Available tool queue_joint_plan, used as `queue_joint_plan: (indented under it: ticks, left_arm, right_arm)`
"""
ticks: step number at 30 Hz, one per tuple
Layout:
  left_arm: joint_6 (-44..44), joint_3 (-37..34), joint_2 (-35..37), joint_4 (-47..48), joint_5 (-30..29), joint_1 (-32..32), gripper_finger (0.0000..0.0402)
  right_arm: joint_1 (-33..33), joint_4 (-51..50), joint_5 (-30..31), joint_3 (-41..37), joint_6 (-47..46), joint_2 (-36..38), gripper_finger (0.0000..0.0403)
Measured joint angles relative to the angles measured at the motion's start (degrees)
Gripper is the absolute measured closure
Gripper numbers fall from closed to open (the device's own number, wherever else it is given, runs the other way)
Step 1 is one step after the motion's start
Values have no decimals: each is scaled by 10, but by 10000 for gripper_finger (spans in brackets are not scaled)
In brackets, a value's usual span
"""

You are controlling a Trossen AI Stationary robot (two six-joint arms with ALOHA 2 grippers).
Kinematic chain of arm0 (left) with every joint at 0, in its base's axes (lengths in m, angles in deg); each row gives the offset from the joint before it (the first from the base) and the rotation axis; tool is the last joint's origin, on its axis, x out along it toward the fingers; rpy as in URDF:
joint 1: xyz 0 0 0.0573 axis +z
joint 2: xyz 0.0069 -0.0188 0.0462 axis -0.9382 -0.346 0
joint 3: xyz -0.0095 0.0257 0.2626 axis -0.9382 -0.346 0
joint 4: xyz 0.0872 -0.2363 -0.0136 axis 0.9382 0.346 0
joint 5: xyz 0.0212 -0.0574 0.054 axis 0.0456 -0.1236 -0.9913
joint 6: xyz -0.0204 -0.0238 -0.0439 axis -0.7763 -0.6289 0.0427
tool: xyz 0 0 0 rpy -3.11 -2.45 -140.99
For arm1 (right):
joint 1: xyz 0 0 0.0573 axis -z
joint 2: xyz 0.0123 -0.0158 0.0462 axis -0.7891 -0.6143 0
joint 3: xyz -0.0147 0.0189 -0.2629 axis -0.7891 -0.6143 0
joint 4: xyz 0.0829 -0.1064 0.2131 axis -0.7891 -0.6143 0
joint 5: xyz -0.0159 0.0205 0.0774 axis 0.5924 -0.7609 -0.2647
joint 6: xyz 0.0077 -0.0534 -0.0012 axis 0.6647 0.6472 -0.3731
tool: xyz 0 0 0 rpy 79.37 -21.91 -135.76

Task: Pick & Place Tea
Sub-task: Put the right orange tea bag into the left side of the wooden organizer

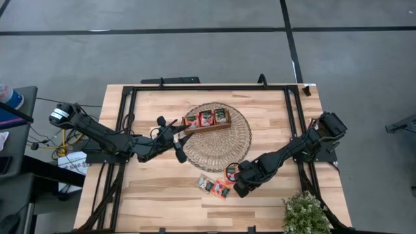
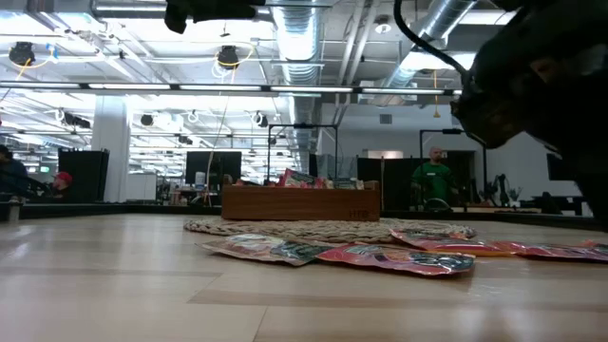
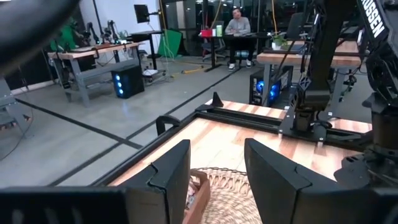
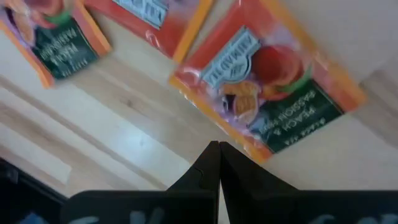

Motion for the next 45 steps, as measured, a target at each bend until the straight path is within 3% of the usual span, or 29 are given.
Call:
queue_joint_plan:
  ticks: [9, 16, 45]
  left_arm:
    - [-27, 0, 0, 15, 0, 0, 257]
    - [-37, 0, 0, 20, 0, 0, 257]
    - [-37, 0, 0, 24, 0, 0, 257]
  right_arm:
    - [11, 48, -61, -25, 9, -17, 403]
    - [25, 28, -99, -44, 50, -34, 403]
    - [137, -91, -54, -45, 222, -37, 403]
